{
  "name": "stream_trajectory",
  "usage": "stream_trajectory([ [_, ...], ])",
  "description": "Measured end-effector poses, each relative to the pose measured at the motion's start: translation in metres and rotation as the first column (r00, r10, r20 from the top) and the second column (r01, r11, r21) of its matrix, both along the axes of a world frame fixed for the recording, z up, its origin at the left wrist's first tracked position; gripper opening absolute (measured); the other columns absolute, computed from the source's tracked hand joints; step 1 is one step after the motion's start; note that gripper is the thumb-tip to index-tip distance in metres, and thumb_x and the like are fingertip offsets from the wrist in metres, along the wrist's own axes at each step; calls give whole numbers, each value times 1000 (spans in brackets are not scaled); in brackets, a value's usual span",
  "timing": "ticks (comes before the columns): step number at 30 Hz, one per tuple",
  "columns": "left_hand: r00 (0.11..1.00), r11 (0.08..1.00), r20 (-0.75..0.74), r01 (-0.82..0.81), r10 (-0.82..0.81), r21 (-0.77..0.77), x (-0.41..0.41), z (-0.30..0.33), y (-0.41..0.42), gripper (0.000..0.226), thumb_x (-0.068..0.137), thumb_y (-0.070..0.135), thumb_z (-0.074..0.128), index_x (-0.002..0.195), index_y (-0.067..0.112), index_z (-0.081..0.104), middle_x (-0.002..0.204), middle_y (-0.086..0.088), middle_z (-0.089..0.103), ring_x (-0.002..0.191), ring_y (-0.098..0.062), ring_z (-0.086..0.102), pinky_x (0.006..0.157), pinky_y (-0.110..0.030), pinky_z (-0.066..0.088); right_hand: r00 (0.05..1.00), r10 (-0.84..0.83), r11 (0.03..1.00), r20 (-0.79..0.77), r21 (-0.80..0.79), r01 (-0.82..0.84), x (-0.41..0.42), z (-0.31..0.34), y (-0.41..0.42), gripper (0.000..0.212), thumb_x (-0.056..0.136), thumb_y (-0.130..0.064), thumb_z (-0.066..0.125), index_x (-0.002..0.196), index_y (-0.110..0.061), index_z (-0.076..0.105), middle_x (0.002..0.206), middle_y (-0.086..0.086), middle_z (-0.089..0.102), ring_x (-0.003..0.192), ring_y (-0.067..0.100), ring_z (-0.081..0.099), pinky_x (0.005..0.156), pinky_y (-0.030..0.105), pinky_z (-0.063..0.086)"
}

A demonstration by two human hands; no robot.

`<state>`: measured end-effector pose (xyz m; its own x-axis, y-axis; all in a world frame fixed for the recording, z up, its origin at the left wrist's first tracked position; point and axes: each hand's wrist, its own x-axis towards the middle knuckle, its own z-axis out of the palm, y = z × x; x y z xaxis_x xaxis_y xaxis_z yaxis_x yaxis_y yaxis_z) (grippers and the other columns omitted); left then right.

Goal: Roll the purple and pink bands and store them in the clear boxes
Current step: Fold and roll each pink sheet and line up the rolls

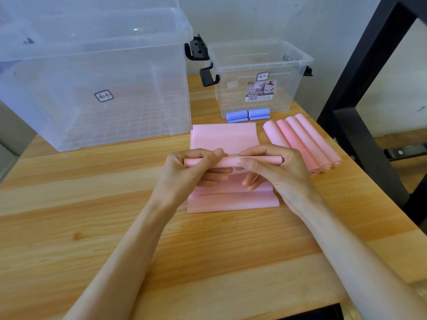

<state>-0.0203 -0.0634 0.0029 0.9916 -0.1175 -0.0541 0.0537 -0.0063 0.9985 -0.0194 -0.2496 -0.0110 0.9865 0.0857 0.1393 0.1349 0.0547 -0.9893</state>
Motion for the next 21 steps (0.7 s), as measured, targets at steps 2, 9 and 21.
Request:
stream_trajectory([
  [2,1000,999,-10,24,-24,-26,0,0,1,18,94,23,61,96,13,76,90,-7,78,82,-17,75,69,-20,58,1000,-16,1000,7,3,16,0,0,0,19,75,-22,75,87,-8,75,71,15,73,47,22,65,47,26,54],
  [9,999,998,17,35,-35,-47,0,-1,3,24,71,22,75,92,12,76,87,-10,77,84,-20,75,76,-24,59,1000,-26,1000,-3,-11,26,0,0,0,23,78,-29,72,86,-8,75,65,13,71,45,22,64,45,25,52],
  [21,1000,997,9,28,-27,-70,1,-2,3,25,79,29,69,96,12,76,92,-6,78,85,-19,75,70,-21,57,999,22,1000,38,-5,-22,0,-2,-1,16,76,-19,75,89,-10,76,74,16,74,46,22,64,47,28,54],
])
